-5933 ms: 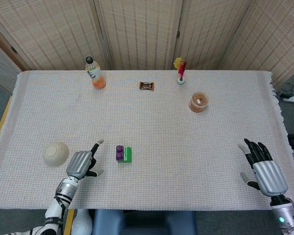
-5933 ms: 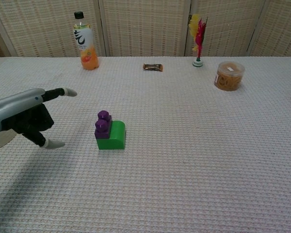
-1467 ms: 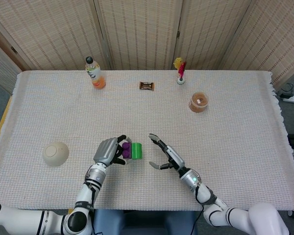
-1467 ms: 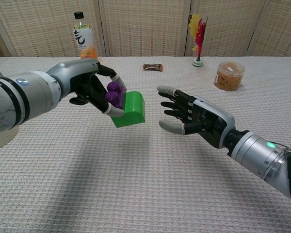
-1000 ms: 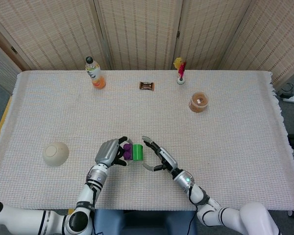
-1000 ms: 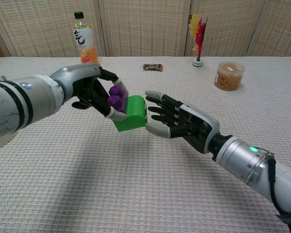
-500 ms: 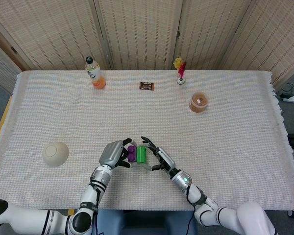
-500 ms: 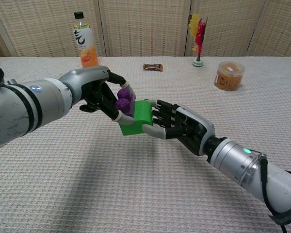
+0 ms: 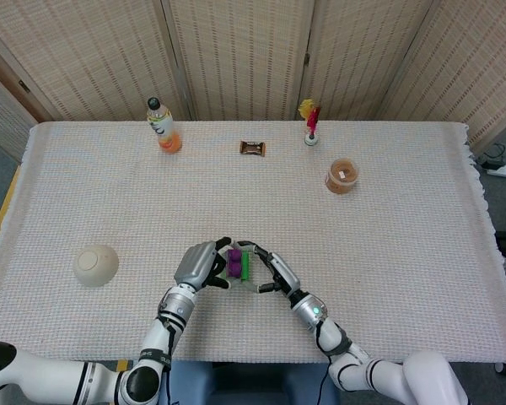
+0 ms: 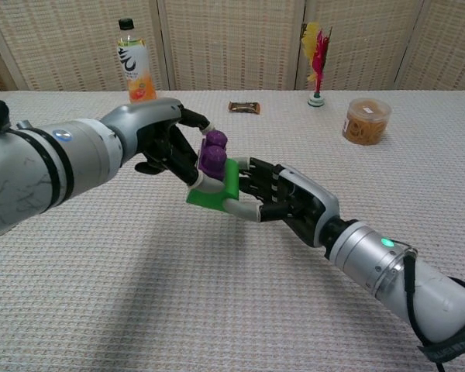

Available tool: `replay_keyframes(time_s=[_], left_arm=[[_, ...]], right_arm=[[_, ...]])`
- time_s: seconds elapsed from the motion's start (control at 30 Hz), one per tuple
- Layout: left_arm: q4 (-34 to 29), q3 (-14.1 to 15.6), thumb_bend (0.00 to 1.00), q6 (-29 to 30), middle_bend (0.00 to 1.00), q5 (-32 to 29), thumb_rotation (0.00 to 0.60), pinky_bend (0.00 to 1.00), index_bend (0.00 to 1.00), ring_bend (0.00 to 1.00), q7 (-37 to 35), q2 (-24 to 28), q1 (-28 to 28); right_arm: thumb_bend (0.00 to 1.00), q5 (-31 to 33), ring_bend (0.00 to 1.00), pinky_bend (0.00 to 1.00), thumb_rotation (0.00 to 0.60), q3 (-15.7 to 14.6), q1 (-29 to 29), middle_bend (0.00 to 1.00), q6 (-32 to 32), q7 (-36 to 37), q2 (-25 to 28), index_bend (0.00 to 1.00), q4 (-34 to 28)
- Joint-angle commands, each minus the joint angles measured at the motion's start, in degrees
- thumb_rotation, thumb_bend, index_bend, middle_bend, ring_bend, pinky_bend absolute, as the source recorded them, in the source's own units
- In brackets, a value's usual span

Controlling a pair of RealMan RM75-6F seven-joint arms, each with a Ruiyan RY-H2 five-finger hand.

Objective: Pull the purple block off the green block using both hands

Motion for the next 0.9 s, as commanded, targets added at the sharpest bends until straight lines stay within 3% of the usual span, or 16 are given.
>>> replay_keyframes(time_s=[0.03, 0.3, 0.43, 0.63, 0.9], left_arm=[[-0.2, -0.3, 0.25, -0.1, 1.00, -0.1, 0.600, 1.00, 0.58, 1.00, -0.2, 0.3, 0.0], [-1.6, -0.9, 0.25, 0.1, 1.00, 0.7, 0.600, 1.00, 0.58, 1.00, -0.8, 1.8, 0.0], [-2.6, -1.6, 0.25, 0.3, 1.00, 1.6, 0.600, 1.00, 0.58, 1.00, -1.6, 3.3, 0.5], [-4.8, -1.9, 0.26, 0.8, 1.00, 2.6, 0.600, 1.00, 0.58, 1.00, -3.0, 6.9, 2.0], [-3.3, -0.9, 0.26, -3.3, 1.00, 2.6, 0.600, 1.00, 0.57, 1.00, -10.0, 11.2, 5.5]], right_arm=[[0.36, 0.3, 0.13, 0.00, 0.600, 0.1, -0.6, 0.18, 0.5, -2.3, 0.1, 0.67, -0.5], [0.36, 0.2, 0.13, 0.00, 0.600, -1.0, -1.8, 0.18, 0.6, -5.6, 0.6, 0.68, -0.2], [0.36, 0.1, 0.13, 0.00, 0.600, 0.0, -2.0, 0.18, 2.4, -8.6, 1.7, 0.68, -1.7], [0.36, -0.6, 0.14, 0.00, 0.600, 2.1, -1.2, 0.19, 5.2, -20.3, 5.5, 0.69, -5.8], [0.36, -0.4, 0.14, 0.00, 0.600, 3.6, -1.5, 0.19, 6.0, -38.7, 17.0, 0.69, -15.5]])
